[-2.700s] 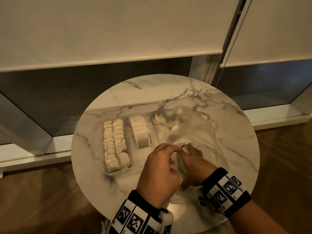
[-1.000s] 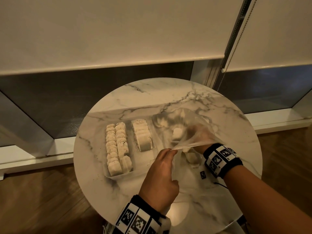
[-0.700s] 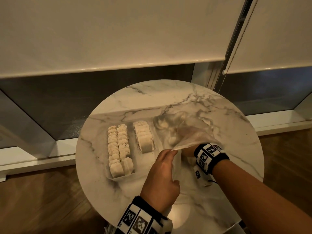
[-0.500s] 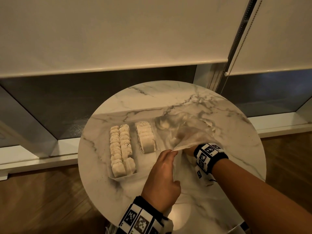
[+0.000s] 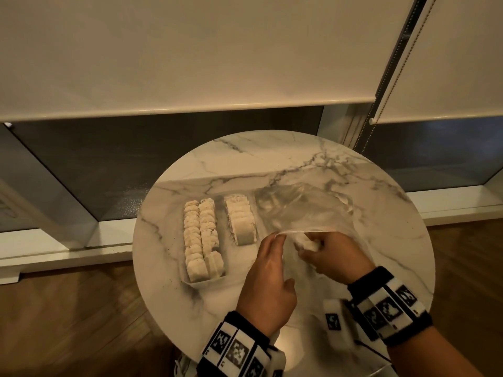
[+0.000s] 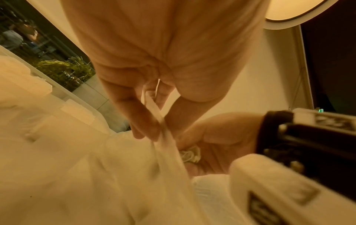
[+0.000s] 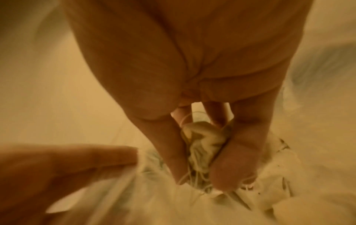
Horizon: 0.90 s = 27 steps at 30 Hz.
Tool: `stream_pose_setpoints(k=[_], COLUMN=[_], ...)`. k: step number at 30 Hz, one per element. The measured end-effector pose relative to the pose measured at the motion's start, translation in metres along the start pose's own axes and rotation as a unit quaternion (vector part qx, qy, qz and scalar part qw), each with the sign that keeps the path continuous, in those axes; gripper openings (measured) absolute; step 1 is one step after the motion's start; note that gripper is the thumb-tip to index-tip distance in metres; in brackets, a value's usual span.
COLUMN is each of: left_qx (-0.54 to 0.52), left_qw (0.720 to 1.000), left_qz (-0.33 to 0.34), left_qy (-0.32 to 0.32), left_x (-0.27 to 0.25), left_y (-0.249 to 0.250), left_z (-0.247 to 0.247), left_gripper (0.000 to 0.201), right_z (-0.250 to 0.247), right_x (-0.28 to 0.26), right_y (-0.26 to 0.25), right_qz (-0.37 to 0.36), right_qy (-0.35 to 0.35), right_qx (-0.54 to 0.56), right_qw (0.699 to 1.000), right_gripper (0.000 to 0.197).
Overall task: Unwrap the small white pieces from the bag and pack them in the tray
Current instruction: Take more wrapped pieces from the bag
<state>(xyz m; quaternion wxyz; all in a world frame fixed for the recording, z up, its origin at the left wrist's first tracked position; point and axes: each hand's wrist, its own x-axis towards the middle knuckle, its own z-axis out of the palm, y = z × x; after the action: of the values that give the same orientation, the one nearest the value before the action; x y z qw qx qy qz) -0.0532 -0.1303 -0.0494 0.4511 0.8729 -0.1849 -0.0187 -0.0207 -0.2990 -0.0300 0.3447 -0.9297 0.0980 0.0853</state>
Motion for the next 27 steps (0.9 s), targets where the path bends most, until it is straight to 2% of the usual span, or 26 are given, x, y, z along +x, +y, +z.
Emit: stream_pose_setpoints(k=[1, 5, 7, 9, 13, 17, 21, 22, 24, 27], left_qx=[0.001, -0.015, -0.038, -0.061, -0.15, -0.165, -0.227, -0.264, -0.358, -0.496], left_qw=[1.0, 1.0, 0.998, 0.995, 0.983, 0.974, 0.959, 0.947, 0.905, 0.816], left_qz=[0.001, -0.01, -0.042, -0.076, -0.103, -0.149, -0.163, -0.167, -0.205, -0.274], left_qy=[0.007, 0.023, 0.014, 0.007, 0.016, -0.037, 0.052, 0.076, 0.104, 0.11], left_x=[0.001, 0.002, 0.0, -0.001, -0.005, -0.008, -0.007, -0.006, -0.002, 0.004], left_y=[-0.001, -0.004, -0.004, -0.005, -0.006, -0.008, -0.01, -0.01, -0.008, -0.007], left_z=[0.001, 0.004, 0.004, 0.004, 0.006, 0.004, 0.0, -0.002, -0.007, -0.017], left_gripper=[0.08, 0.059, 0.048, 0.047, 0.036, 0.065, 0.067, 0.063, 0.051, 0.044], right_z=[0.0, -0.012, -0.023, -0.037, -0.065, -0.085, -0.096, -0.098, -0.099, -0.097], right_x=[-0.009, -0.037, -0.048, -0.057, -0.068, -0.071, -0.07, -0.07, -0.068, -0.065], right_y=[-0.001, -0.005, -0.009, -0.014, -0.029, -0.042, -0.052, -0.055, -0.062, -0.076], right_qz=[0.0, -0.005, -0.019, -0.03, -0.066, -0.097, -0.133, -0.139, -0.15, -0.165], right_qy=[-0.007, -0.051, -0.062, -0.071, -0.085, -0.099, -0.121, -0.124, -0.127, -0.134], right_qx=[0.031, 0.093, 0.127, 0.163, 0.221, 0.272, 0.311, 0.318, 0.328, 0.339], right_qw=[1.0, 0.994, 0.99, 0.984, 0.969, 0.952, 0.933, 0.93, 0.924, 0.917], right_gripper=[0.022, 0.013, 0.01, 0.008, 0.01, 0.028, 0.03, 0.03, 0.028, 0.032])
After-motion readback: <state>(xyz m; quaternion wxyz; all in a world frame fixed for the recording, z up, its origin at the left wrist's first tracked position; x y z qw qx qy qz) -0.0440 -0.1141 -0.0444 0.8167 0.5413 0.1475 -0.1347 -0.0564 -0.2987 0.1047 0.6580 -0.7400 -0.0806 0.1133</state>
